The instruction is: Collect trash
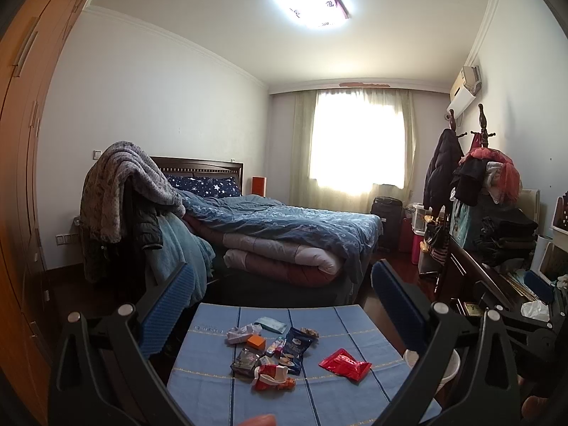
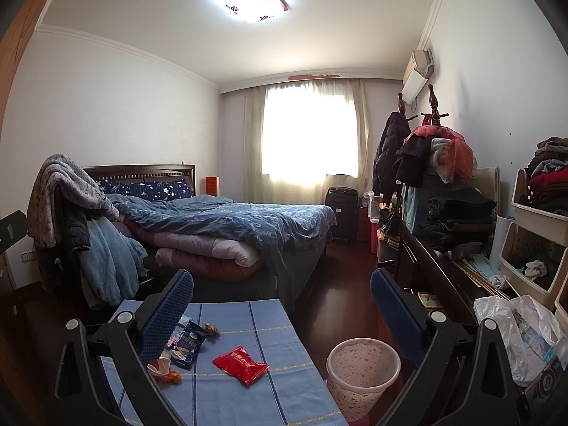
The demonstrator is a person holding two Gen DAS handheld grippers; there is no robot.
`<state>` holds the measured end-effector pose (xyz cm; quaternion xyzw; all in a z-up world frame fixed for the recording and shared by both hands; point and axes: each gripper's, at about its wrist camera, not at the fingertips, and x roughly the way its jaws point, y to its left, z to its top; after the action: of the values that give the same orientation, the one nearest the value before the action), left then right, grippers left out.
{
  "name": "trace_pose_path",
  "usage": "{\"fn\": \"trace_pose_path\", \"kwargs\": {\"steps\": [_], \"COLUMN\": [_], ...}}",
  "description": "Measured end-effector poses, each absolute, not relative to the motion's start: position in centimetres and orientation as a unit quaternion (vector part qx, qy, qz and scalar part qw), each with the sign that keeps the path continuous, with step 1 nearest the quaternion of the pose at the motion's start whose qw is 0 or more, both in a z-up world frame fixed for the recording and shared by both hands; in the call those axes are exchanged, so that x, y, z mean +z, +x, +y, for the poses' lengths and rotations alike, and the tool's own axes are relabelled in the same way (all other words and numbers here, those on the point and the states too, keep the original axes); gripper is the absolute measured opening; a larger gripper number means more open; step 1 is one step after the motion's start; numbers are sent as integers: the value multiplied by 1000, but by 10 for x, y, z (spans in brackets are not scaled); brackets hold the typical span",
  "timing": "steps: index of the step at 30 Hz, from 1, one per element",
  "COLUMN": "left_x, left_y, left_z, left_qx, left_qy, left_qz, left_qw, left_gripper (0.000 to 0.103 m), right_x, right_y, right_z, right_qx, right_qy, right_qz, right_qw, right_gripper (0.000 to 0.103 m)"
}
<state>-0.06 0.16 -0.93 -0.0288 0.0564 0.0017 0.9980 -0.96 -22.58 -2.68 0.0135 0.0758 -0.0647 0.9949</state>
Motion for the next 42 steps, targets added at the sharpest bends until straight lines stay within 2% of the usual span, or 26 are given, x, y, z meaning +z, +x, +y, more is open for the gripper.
{"fn": "trace_pose_path", "kwargs": {"steps": [34, 42], "left_x": [-14, -12], "left_y": [3, 3], "left_z": [-7, -6], "left_qx": [-1, -4], "left_qy": [-31, -32], "left_qz": [65, 65], "left_qw": [997, 997], "left_gripper": [100, 100], "right_x": [-54, -44], "right_y": [2, 0], "right_z": [-230, -234], "right_qx": [-67, -80], "right_qy": [13, 15], "right_qz": [81, 76], "right_qw": [994, 994], "right_gripper": [99, 99]}}
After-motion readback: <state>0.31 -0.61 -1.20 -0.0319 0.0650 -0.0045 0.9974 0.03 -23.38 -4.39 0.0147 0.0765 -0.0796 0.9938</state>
